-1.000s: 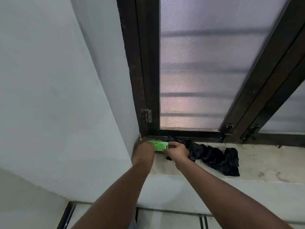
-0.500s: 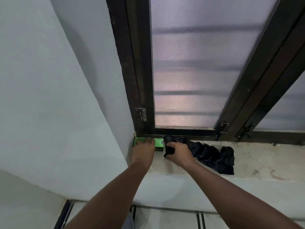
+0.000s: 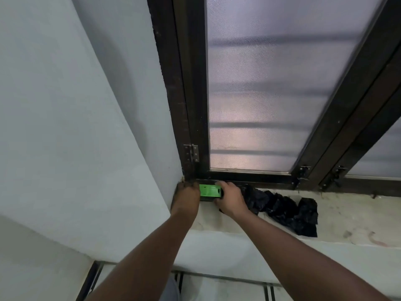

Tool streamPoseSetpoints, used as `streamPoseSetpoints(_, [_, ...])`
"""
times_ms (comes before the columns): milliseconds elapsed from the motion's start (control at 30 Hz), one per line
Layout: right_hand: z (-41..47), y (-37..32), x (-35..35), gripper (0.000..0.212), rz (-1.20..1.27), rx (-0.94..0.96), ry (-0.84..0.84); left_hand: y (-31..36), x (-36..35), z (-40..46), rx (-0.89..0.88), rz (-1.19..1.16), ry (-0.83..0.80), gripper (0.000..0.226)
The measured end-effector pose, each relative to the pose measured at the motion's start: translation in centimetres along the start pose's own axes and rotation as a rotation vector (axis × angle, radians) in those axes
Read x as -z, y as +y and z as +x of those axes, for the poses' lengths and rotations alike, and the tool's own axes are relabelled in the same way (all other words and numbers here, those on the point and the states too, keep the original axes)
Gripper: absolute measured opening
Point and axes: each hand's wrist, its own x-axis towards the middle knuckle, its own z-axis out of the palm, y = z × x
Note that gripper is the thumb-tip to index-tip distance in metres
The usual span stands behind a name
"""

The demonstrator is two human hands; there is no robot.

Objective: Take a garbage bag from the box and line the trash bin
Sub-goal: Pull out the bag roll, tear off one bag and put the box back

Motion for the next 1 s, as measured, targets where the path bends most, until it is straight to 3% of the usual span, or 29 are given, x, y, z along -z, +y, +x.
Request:
streamPoseSetpoints(167, [0.6, 1.2, 0.2, 0.052, 0.283, -0.238, -0.031, 0.5, 0.1, -0.1, 0.044, -0.095, 0.001, 0.046])
streamPoseSetpoints(333, [1.1, 1.7, 0.6, 0.03, 0.46, -0.448, 0.055, 1.0, 0.3, 0.4, 0.284, -0.55, -0.049, 0.025])
streamPoseSetpoints(433, [1.3, 1.2, 0.2, 0.035, 0.342, -0.446, 0.111, 0.2, 0.3, 0.5, 0.266, -0.681, -0.05, 0.049])
streamPoseSetpoints(500, [1.4, 0.6, 0.0, 0.037, 0.304, -0.449, 0.132, -0.1, 0.7, 0.5, 0.159, -0.599, -0.128, 0.06])
streamPoseSetpoints(567, [1.4, 0.1, 0.0, 0.035, 0.286, -0.443, 0.152, -0.1, 1.3, 0.5, 0.113, -0.46, -0.152, 0.043])
streamPoseSetpoints(633, [1.6, -0.2, 0.0, 0.035, 0.28, -0.414, 0.14, 0.0, 2.0, 0.4, 0.094, -0.316, -0.132, 0.03])
streamPoseSetpoints(800, [1.9, 0.0, 0.3, 0.055, 0.313, -0.377, 0.029, -0.2, 2.5, 0.8, 0.026, -0.079, -0.052, 0.035])
streamPoseSetpoints(1000, [2.4, -0.9, 0.1, 0.032, 0.329, -0.38, 0.18, -0.1, 3.2, 2.4, -0.005, 0.023, -0.068, 0.031])
